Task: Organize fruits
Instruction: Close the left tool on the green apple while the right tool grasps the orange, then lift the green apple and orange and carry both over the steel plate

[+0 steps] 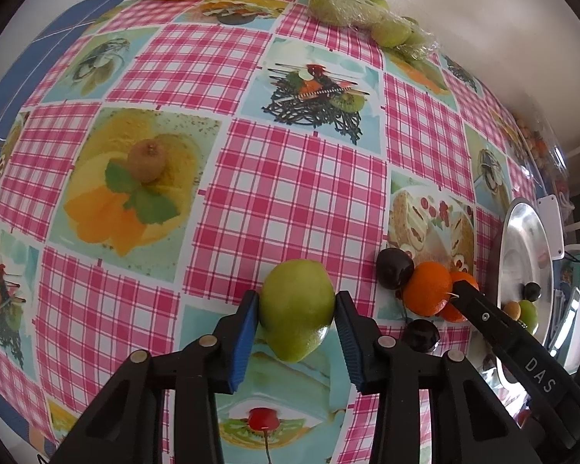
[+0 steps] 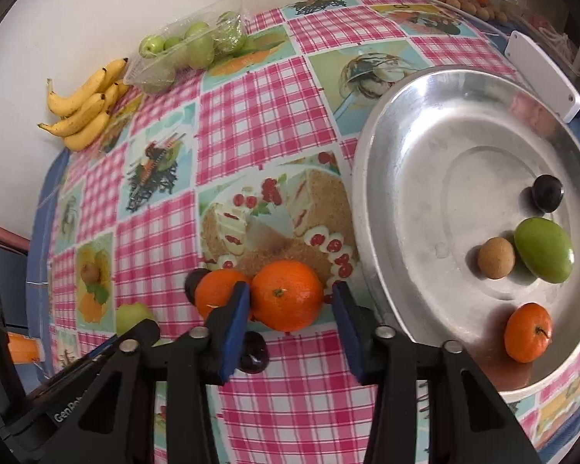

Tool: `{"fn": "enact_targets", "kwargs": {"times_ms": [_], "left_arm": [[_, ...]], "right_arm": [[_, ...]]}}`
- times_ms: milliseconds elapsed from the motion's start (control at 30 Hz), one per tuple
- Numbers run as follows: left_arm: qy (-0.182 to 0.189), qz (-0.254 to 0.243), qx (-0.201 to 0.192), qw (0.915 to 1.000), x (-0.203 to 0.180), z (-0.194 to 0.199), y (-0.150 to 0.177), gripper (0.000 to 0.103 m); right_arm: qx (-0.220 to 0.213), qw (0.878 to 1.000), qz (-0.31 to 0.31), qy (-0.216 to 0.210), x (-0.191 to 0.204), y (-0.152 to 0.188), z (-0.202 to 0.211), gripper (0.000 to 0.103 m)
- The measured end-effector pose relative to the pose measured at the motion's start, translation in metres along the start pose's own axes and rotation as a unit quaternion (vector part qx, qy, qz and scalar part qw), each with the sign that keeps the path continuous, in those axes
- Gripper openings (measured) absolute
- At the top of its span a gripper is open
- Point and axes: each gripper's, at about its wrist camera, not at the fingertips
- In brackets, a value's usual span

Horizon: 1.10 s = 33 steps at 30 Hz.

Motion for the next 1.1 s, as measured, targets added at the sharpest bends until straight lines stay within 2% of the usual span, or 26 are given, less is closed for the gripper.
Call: {"fn": "enact_targets", "kwargs": {"times_ms": [267, 467, 633, 867, 1100], "left_arm": [[0.010, 0.010, -0.020, 0.9997, 0.001, 0.013, -0.005, 0.042], [0.021, 0.014, -0.042, 0.9988, -0.001, 0.030, -0.009, 0.042], [0.034, 0.017, -0.064, 0.9973, -0.003, 0.046, -0.010, 0.042], [0.044, 0.022, -0.066, 0.9966, -0.013, 0.047, -0.009, 0.042], [0.048, -0.003, -0.054, 0.9974, -0.047, 0.034, -0.002, 0.042]], "right_arm": [[-0.011, 1.000, -0.009, -0.011, -0.002, -0.001, 0.009, 0.040], [-0.047, 0.999, -0.014, -0.025, -0.004, -0.005, 0.039, 0.040], [-0.060, 0.998, -0.026, -0.016, -0.007, -0.006, 0.058, 0.040], [-0.052, 0.998, -0.038, -0.018, -0.013, -0.007, 0.059, 0.040], [-0.034, 0.998, -0.043, -0.019, -0.020, -0.008, 0.051, 0.040]]}}
Point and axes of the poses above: each gripper's, at about its wrist camera, not at the fingertips, and z roughly against the way its jaws point, x to its left, y to its underside, and after that the axes turned 9 degrees about z, right-handed
